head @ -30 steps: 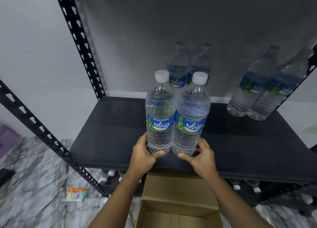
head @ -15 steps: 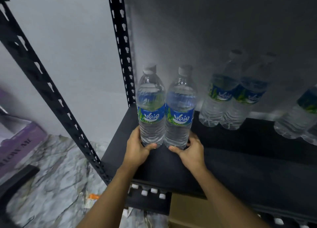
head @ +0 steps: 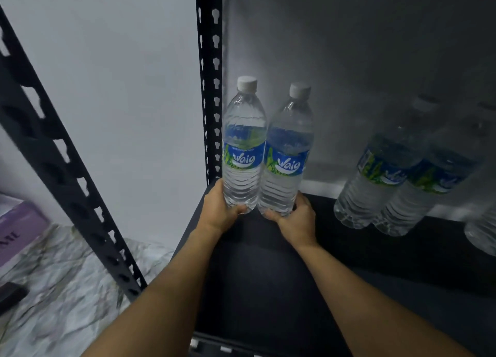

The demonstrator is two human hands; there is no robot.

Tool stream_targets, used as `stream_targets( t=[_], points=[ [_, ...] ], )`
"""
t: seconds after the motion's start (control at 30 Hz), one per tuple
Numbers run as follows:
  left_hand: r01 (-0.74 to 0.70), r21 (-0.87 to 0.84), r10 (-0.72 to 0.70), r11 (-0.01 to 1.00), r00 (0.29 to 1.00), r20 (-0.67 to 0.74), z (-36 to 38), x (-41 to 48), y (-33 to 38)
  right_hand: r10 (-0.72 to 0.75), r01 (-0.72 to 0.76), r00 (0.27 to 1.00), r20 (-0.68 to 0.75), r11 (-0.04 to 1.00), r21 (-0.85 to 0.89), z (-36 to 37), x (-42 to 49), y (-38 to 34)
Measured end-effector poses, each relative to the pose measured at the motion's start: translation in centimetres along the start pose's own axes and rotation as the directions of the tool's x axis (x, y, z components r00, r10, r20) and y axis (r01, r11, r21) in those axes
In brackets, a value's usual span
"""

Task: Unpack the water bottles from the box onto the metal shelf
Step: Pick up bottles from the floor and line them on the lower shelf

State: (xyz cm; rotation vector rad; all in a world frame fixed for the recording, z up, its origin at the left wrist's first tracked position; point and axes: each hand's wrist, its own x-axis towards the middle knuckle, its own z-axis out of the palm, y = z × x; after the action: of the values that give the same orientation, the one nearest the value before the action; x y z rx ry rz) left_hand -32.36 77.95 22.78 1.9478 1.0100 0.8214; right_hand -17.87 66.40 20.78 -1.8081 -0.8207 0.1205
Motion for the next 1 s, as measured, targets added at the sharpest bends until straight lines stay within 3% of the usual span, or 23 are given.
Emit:
stream_targets(
  t=[0.37, 0.53, 0.73, 0.83, 0.9, 1.0],
  points=[
    [-0.019, 0.006, 0.019, 1.000, 1.000, -0.002, 0.5, 1.6, -0.2, 0.029, -0.030, 0.999, -0.041, 1.000, -0.003, 1.0, 0.8, -0.2],
    [0.018, 0.057, -0.020, 0.998, 0.999, 0.044, 0.2, 1.8, 0.4, 0.060, -0.059, 0.997, 0.046, 0.998, -0.031, 0.0, 1.1, -0.7],
    [0.070, 0.073, -0.073, 0.995, 0.997, 0.036, 0.5, 0.4, 1.2, 0.240, -0.146, 0.951, 0.197, 0.905, -0.400, -3.2, -2.4, 0.5],
    [0.133, 0.044, -0.134, 0.990, 0.990, 0.031, 1.9, -3.4, 1.1, 0.158, -0.046, 0.961, 0.226, 0.899, -0.435, -6.0, -6.2, 1.5],
    [0.073, 0.037, -0.074, 0.997, 0.997, 0.030, 2.7, -6.8, 0.9, 0.091, 0.007, 0.972, 0.216, 0.909, -0.416, -7.7, -8.3, 2.0],
    [-0.047, 0.159, 0.035, 0.986, 0.996, 0.077, 3.8, -11.5, 0.7, 0.076, 0.036, 0.968, 0.239, 0.901, -0.432, -9.8, -10.3, 2.4]
  ],
)
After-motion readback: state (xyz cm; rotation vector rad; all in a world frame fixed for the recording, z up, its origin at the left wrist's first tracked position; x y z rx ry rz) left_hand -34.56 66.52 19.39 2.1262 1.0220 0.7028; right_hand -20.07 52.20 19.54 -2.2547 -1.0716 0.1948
